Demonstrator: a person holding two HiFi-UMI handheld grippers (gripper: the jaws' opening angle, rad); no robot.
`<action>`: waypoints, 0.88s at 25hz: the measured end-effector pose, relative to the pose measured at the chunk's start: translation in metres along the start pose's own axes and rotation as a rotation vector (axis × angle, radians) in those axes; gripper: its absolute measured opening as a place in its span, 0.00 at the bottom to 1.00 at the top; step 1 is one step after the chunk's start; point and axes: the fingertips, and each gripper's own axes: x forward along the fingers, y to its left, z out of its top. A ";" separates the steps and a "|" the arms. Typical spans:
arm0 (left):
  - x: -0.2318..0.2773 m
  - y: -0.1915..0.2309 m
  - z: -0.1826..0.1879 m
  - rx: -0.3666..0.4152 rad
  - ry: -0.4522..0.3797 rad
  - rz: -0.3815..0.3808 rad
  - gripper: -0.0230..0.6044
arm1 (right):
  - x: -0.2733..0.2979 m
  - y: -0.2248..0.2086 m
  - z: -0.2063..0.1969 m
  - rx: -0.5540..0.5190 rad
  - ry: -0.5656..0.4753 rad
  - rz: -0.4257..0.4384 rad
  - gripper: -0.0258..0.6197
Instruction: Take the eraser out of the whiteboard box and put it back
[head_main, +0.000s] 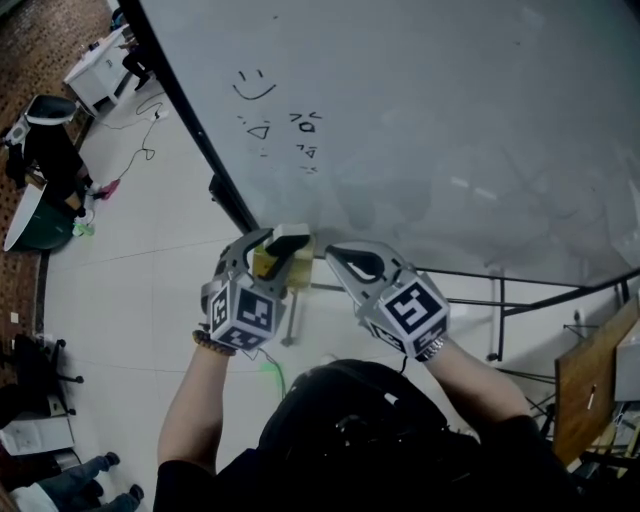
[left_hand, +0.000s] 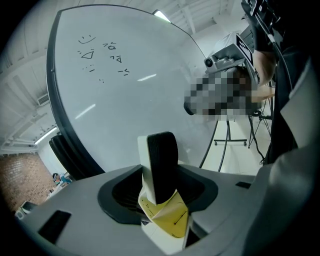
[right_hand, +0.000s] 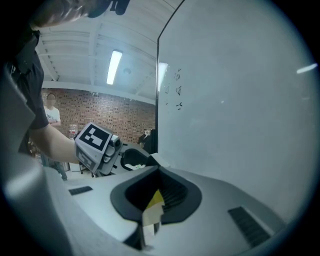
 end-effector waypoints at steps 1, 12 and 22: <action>0.001 -0.001 -0.001 -0.003 0.000 -0.004 0.35 | 0.001 -0.001 -0.001 -0.002 0.001 -0.001 0.08; -0.001 0.003 -0.008 -0.027 -0.007 0.021 0.36 | 0.007 0.005 -0.001 -0.011 0.014 0.025 0.08; -0.011 0.000 -0.005 -0.059 -0.010 0.048 0.36 | 0.002 0.012 0.004 -0.029 0.011 0.044 0.08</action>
